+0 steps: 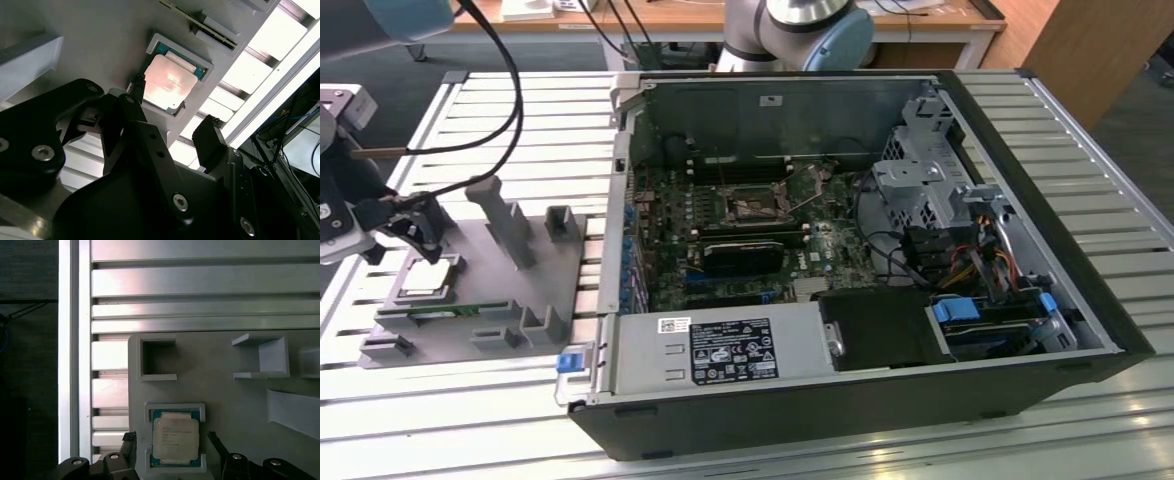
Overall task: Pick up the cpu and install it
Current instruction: 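Pick up the cpu and move it towards the insertion slot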
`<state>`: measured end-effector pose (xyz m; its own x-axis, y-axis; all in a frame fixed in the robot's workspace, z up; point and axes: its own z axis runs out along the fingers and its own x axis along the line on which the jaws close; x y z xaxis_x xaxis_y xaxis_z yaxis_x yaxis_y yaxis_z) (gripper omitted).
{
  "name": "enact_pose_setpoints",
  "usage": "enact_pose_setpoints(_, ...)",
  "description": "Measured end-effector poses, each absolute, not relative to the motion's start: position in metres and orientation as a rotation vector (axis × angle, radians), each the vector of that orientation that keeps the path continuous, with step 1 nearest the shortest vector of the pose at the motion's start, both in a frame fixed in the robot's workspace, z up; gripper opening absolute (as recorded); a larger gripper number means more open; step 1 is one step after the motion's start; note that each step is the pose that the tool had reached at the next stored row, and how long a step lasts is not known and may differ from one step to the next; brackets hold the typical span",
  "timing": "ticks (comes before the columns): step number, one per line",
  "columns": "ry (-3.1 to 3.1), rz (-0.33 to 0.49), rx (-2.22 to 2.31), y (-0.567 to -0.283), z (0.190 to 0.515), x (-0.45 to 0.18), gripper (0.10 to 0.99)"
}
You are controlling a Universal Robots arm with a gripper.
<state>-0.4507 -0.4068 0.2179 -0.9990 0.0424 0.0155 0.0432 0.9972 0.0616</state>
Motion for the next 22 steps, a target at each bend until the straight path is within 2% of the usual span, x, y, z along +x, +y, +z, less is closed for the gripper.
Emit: enact_pose_setpoints(22, -3.125, -0.094, -0.101, -0.4068, 0.2083, -0.4507, 0.659)
